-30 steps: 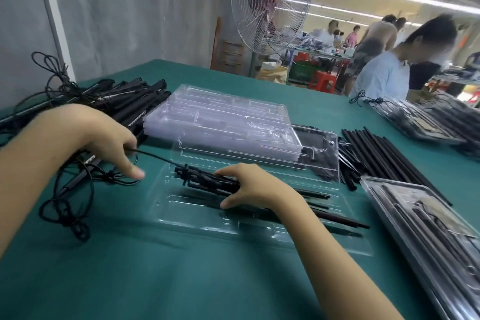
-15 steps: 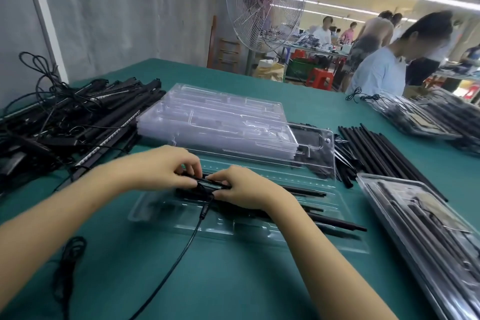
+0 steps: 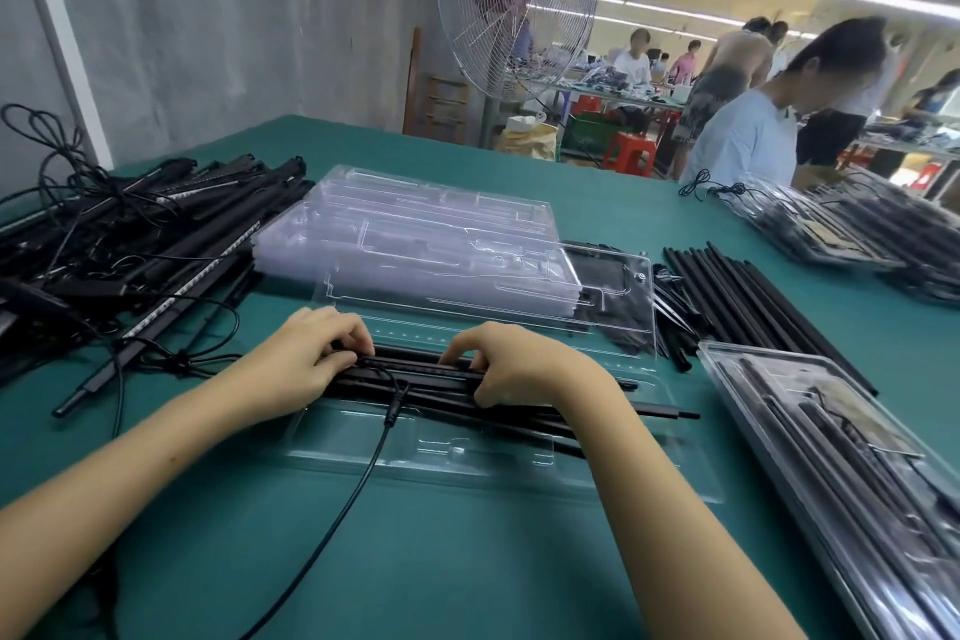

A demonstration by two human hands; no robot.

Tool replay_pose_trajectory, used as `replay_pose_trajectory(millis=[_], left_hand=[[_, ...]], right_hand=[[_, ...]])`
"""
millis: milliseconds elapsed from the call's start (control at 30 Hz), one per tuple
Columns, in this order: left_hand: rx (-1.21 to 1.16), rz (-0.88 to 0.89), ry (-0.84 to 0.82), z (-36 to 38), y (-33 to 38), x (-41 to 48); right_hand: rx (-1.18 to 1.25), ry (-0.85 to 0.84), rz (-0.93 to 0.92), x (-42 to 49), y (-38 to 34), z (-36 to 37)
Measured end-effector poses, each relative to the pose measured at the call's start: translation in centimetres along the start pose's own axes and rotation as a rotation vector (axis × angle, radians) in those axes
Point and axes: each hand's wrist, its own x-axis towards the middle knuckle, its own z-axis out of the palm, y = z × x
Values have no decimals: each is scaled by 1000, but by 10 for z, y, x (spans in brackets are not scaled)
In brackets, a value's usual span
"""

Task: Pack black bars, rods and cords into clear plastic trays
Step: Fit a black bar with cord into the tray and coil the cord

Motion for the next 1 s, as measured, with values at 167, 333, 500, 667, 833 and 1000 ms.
replay_pose_trajectory(millis=[167,333,500,667,833,1000], left_hand=[[8,2,11,-1,0,-2],[45,19,16,-6,1,-5],[62,40,21,-10,2,-9],[45,28,18,-8,6,-10],[25,-10,29,-9,7,-7],[12,-26,12,-12,7,-6]], right_hand=[[25,86,3,2,9,-2],[61,95,41,5,17,2],[47,105,58,6,17,3],[-29,139,120,3,12,4],[-86,128,136,2,8,2],[-4,74,169,-10,16,-11]])
